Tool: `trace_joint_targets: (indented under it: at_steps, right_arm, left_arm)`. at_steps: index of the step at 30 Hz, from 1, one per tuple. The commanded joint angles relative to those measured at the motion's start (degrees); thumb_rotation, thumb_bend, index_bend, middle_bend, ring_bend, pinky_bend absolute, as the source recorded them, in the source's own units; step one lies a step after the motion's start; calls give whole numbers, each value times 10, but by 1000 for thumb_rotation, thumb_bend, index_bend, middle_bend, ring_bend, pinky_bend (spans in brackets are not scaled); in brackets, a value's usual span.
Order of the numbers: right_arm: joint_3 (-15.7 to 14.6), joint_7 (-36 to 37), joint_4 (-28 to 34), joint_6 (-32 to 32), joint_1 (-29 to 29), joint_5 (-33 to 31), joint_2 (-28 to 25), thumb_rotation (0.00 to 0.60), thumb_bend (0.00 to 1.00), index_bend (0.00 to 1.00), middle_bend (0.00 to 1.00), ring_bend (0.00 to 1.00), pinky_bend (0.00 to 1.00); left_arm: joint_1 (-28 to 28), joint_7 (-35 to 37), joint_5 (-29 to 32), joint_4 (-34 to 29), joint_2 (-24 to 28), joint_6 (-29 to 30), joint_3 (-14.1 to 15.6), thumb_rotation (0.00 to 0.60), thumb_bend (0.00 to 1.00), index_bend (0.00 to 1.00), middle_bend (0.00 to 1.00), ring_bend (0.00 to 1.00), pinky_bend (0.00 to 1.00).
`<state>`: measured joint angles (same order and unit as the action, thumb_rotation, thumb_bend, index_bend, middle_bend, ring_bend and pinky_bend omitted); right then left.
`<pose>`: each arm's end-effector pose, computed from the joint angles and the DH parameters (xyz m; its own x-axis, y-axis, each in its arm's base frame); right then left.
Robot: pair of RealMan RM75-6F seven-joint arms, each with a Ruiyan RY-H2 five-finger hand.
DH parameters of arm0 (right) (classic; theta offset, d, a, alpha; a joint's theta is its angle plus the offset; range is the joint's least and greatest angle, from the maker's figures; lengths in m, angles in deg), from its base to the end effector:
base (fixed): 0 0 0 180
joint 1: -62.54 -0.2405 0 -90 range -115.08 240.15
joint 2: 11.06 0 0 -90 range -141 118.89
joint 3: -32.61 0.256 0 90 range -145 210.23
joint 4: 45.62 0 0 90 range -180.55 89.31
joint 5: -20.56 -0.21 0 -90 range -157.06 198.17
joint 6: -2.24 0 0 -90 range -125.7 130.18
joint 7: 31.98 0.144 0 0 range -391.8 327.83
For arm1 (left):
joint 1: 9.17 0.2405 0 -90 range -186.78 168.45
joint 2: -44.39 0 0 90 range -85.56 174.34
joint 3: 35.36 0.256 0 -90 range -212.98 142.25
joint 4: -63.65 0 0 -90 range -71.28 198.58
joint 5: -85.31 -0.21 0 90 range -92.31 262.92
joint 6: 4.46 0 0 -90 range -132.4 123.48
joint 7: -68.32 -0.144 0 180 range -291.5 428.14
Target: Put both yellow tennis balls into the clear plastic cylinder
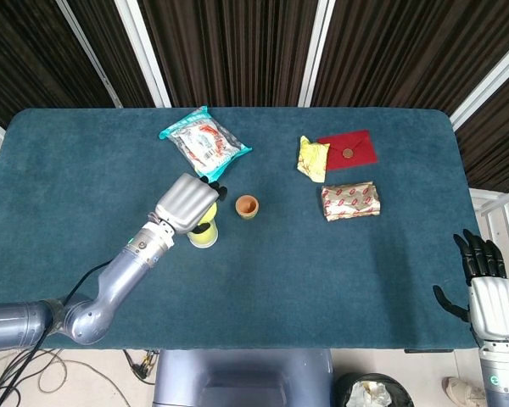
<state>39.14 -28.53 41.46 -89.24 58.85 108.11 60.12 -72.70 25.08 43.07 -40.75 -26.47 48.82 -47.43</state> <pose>-0.3074 -0.1864 0.1505 0.3019 0.1616 0.9396 -0.9508 -0.0214 0.3092 -0.0277 0.3704 0.0582 0.6933 0.0812 0.7160 0.6349 -0.5389 -0.5536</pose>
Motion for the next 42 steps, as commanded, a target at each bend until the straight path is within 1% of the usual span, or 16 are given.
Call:
trace_joint_targets:
  at_steps: [1,4,8,10,13,19,23,26,28,30,32,35,37,39,41,42]
  right_arm:
    - [0,2,0,0,0,0,-1,600,337,0,17,24,0]
    - [0,3,0,-1,0,1,-2,600,337,0,17,24,0]
    - [1,3,0,-2,1,0,-2,600,337,0,17,24,0]
    - [0,4,-1,-2,1,2,-3,600,337,0,17,24,0]
    - [0,5,-2,-1,0,2,-3,600,336,0,17,24,0]
    - [2,3,-2,0,0,-2,-2,600,336,0,17,24,0]
    - [2,4,-1,-1,1,-1,-2,600,337,0,17,24,0]
    - [1,3,-1,-1,1,-1,-2,600,337,0,17,24,0]
    - [2,3,0,-1,1,-1,-2,600,337,0,16,24,0]
    - [2,3,0,-1,1,-3,-2,600,337,0,17,24,0]
    - [3,3,0,0,1,-4,-3,600,337,0,17,24,0]
    - [2,3,2,-1,2,-2,-3,600,337,0,17,24,0]
    - [1,3,3,-2,2,-1,-4,600,337,0,17,24,0]
    - [0,2,4,-3,3,1,-4,600,337,0,16,24,0]
    - [0,2,5,-4,3,2,-4,600,337,0,17,24,0]
    - [0,1,5,-4,3,3,-4,600,337,0,17,24,0]
  left_arm:
    - [-5,-13,-1,8,-10,10,11,600,309,401,498,437,657]
    - [-7,-17,3,14,-16,13,17,600,275,401,495,437,657]
    - [-9,-19,10,20,-21,12,24,600,165,376,479,430,657]
    - [-10,-18,15,21,-21,7,28,600,104,358,455,416,656]
    - [-13,-17,20,22,-20,1,31,600,67,346,411,388,646]
    - [-15,-9,25,18,-11,0,30,600,48,312,332,317,565]
    - [-15,-8,28,8,5,12,27,600,48,310,308,301,526]
    - [-9,-4,16,-3,16,37,22,600,55,310,310,301,523]
    - [1,0,-1,-14,25,60,21,600,81,310,310,301,523]
    - [16,7,-20,-29,37,85,22,600,97,307,296,301,522]
    - [39,18,-27,-59,64,108,29,600,97,293,265,287,513]
    - [72,27,-20,-117,118,123,47,600,96,262,206,224,472]
    - [95,40,-34,-141,140,139,57,600,93,250,178,191,446]
    - [136,70,-76,-160,162,166,78,600,89,235,149,160,392]
    - [198,118,-152,-156,171,210,114,600,83,220,125,126,323]
    - [229,140,-199,-138,169,232,135,600,81,217,119,114,301]
